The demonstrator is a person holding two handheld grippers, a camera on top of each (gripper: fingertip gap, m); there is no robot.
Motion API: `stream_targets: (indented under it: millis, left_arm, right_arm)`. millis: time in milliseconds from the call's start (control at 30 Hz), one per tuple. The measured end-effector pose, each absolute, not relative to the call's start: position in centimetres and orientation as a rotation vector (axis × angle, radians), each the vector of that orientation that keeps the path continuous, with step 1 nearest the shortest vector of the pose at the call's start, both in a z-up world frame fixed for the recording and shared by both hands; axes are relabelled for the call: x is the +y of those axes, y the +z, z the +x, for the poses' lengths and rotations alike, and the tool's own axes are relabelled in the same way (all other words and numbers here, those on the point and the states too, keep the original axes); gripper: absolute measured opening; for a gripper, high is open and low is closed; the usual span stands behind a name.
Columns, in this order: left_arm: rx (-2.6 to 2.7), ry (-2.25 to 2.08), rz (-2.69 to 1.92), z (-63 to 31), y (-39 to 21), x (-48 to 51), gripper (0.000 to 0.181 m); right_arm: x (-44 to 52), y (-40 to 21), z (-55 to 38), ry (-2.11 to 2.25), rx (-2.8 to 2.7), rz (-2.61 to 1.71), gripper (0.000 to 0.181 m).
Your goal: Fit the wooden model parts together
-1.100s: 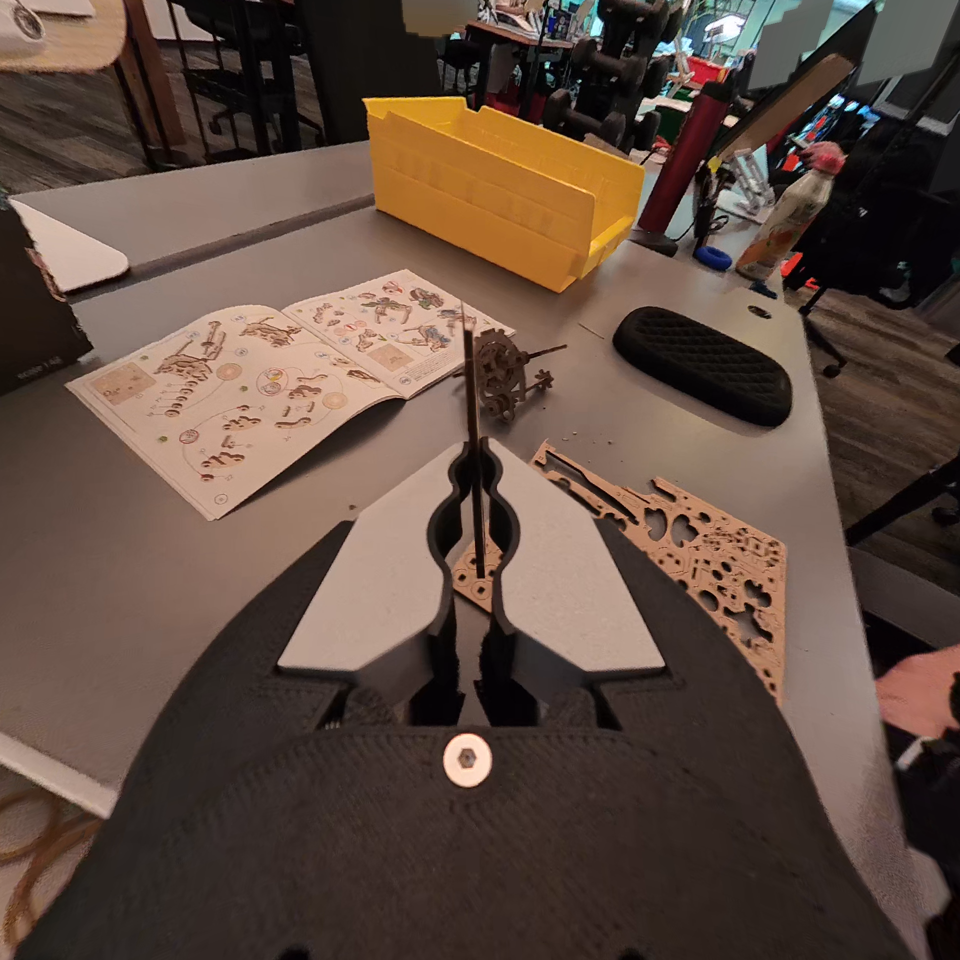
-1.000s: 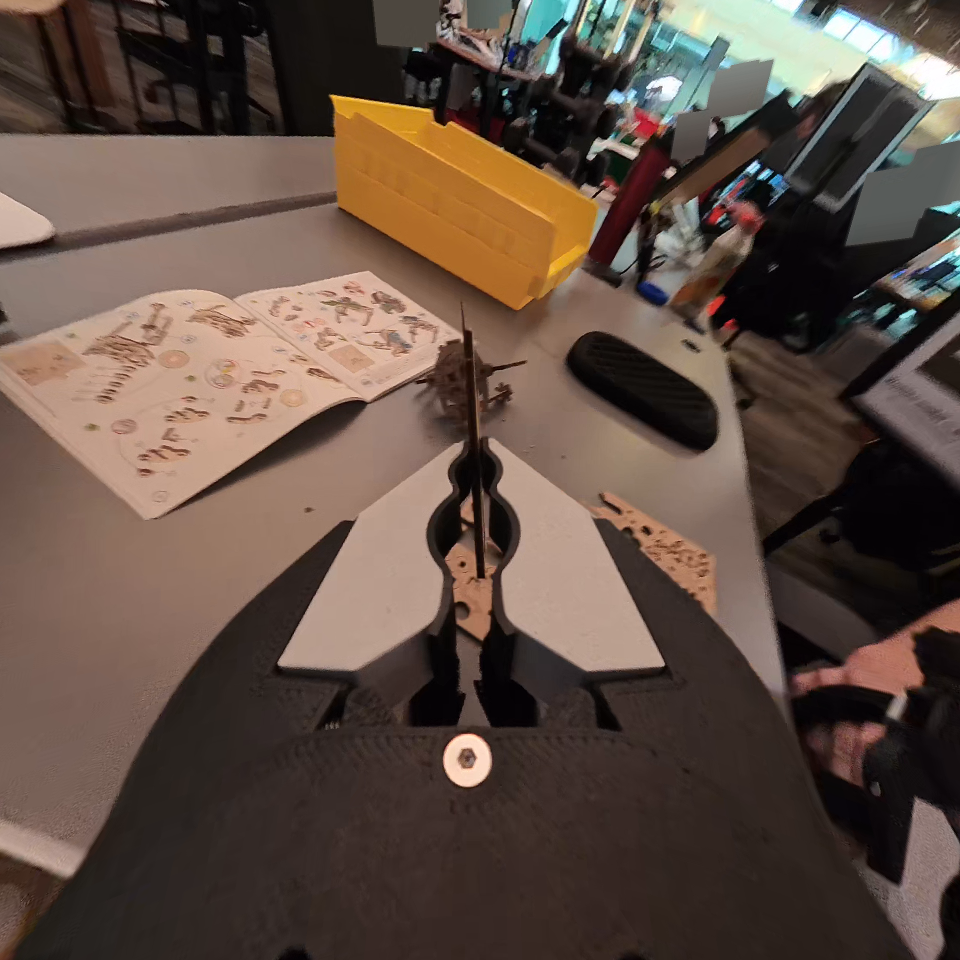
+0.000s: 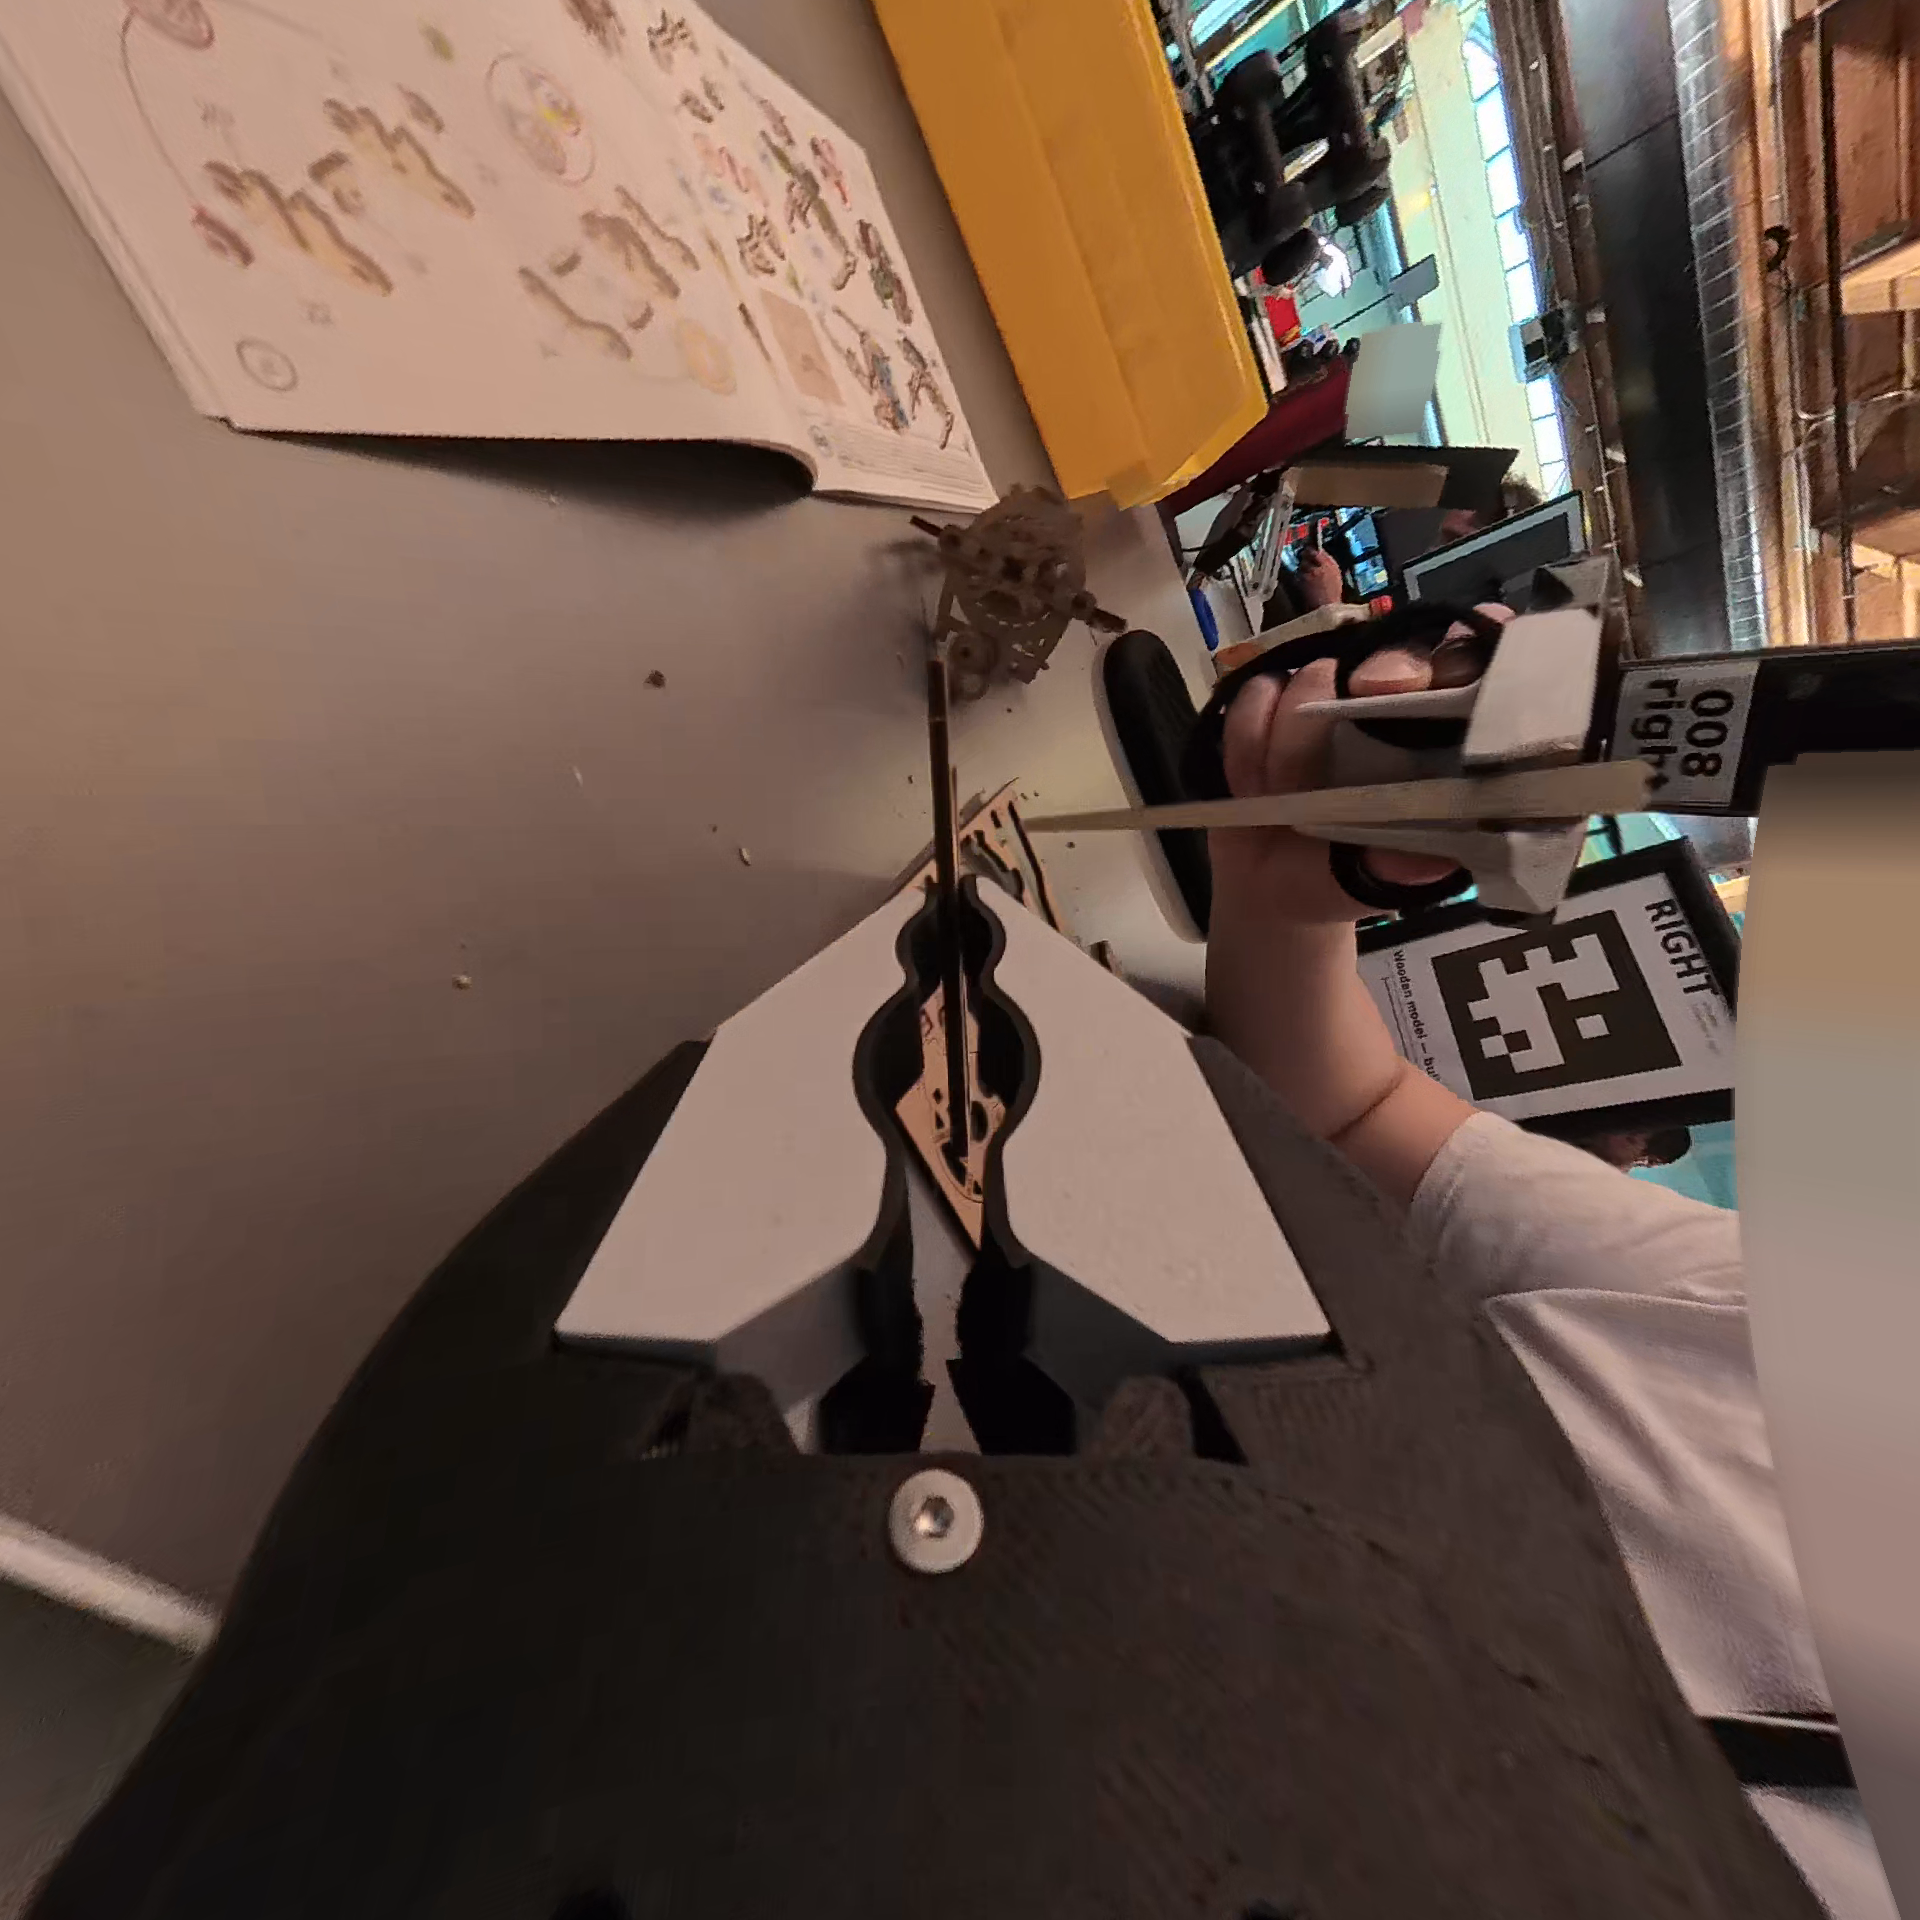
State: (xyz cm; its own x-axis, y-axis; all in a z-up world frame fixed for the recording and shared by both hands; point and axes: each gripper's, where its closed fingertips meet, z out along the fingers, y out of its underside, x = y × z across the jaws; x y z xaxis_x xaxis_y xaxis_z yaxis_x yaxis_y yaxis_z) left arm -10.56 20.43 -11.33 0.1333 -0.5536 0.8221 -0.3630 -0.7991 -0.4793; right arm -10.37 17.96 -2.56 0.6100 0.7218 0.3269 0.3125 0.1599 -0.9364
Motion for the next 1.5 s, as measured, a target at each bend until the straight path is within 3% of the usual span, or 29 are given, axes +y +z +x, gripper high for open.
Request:
stream_targets:
  millis: [1500]
  left_arm:
    - [1.042,-1.585,-2.398,-10.9,-14.4,19.4,0.0]
  right_arm:
    - [18.2,-6.2,-10.9,0.422,-0.957,-1.499,0.005]
